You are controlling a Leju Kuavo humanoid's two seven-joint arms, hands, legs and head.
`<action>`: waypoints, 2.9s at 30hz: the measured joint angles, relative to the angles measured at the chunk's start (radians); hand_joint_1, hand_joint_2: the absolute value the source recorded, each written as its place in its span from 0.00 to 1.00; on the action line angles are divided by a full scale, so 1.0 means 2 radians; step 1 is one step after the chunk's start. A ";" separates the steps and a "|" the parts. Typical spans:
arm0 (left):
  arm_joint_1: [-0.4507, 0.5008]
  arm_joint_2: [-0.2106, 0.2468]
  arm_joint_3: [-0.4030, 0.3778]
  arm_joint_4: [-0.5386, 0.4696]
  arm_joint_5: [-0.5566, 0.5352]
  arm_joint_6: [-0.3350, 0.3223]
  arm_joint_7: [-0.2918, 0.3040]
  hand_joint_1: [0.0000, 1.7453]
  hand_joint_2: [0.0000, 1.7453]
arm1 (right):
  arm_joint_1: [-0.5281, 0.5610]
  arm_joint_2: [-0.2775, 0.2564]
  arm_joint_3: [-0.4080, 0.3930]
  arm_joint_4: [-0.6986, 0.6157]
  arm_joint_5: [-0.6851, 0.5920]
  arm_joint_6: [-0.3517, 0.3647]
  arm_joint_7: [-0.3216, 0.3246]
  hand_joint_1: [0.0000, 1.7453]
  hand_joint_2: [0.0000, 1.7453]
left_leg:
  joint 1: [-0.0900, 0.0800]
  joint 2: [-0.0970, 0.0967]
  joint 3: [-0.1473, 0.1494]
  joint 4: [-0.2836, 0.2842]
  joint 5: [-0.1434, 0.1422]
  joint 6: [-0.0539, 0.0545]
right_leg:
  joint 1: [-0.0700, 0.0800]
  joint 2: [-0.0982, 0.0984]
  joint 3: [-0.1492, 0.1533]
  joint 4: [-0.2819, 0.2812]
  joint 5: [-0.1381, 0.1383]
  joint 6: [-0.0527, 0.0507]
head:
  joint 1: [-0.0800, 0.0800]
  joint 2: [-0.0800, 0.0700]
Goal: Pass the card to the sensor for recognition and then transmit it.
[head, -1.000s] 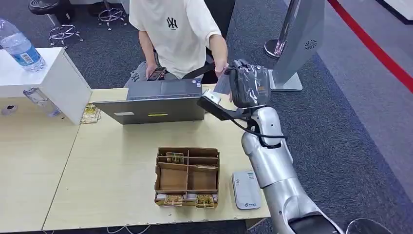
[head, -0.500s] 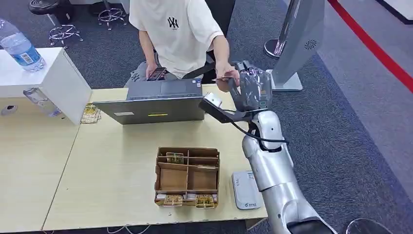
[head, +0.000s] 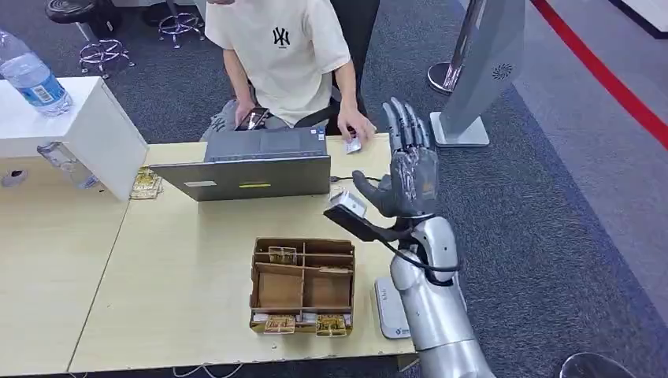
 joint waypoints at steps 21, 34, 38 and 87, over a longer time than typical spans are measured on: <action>0.000 -0.006 0.047 0.000 0.015 0.016 -0.005 0.00 0.00 | 0.194 -0.023 0.085 -0.120 -0.010 0.000 -0.003 0.00 1.00 | 0.000 0.000 0.000 0.000 -0.001 0.000 | 0.000 0.000 0.000 0.000 0.000 0.000 | 0.000 0.000; 0.000 -0.007 0.059 0.000 0.007 0.017 -0.006 0.00 0.00 | 0.200 -0.029 0.124 -0.080 0.005 0.000 0.021 1.00 1.00 | 0.000 0.000 0.000 0.000 -0.001 0.000 | 0.000 0.000 0.000 0.000 0.000 0.000 | 0.000 0.000; 0.000 -0.007 0.063 0.000 0.006 0.017 -0.008 0.00 0.00 | 0.197 -0.032 0.136 -0.068 0.010 0.000 0.028 0.80 1.00 | 0.000 0.000 0.000 0.000 -0.001 0.000 | 0.000 0.000 0.000 0.000 0.000 0.000 | 0.000 0.000; 0.000 -0.007 0.087 0.000 -0.007 0.015 -0.015 0.00 0.00 | 0.181 -0.051 0.131 0.005 0.047 0.000 0.072 0.52 1.00 | 0.000 0.000 0.000 0.000 -0.001 0.000 | 0.000 0.000 0.000 0.000 0.000 0.000 | 0.000 0.000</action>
